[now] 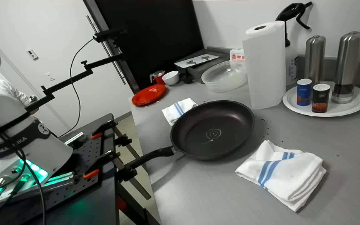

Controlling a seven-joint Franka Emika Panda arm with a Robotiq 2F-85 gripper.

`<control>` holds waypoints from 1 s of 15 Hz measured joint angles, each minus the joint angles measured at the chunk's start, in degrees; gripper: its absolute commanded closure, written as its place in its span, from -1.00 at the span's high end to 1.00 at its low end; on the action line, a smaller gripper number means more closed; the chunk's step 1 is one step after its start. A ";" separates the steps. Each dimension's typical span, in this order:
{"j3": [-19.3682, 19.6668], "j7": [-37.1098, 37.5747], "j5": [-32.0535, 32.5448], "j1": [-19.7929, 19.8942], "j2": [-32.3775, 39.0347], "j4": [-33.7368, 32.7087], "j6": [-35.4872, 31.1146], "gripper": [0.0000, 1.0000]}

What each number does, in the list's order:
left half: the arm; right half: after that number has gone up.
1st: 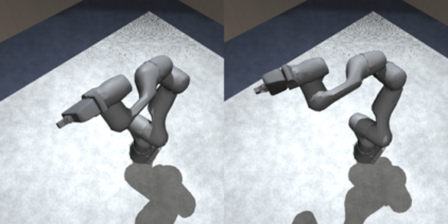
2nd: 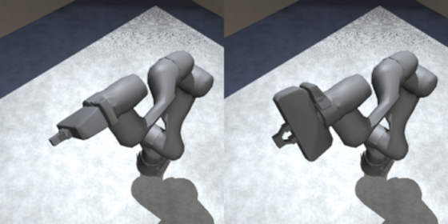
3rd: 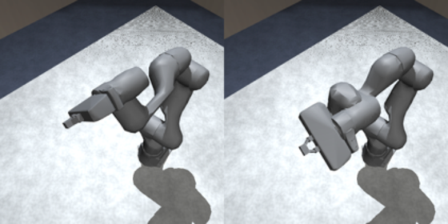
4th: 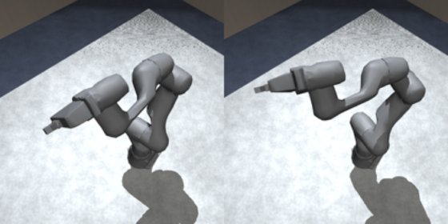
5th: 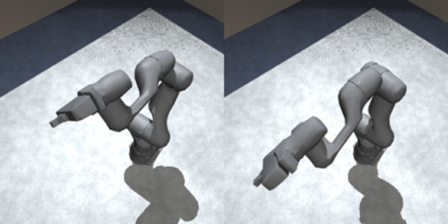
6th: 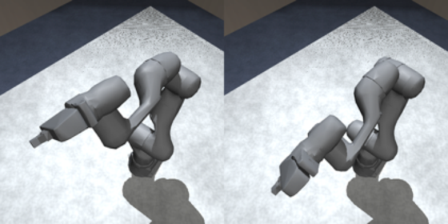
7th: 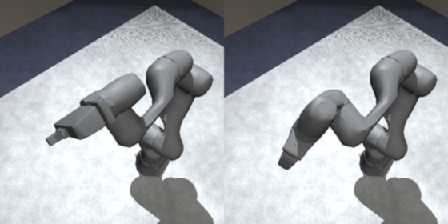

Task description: Use the cloth to wipe the pan

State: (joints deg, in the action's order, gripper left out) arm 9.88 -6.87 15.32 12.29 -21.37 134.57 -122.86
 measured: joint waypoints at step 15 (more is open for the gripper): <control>-0.45 -5.77 -13.73 -7.13 8.53 4.04 -0.79 1.00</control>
State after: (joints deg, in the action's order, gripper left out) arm 9.43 -12.63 1.59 5.15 -12.84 138.61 -123.65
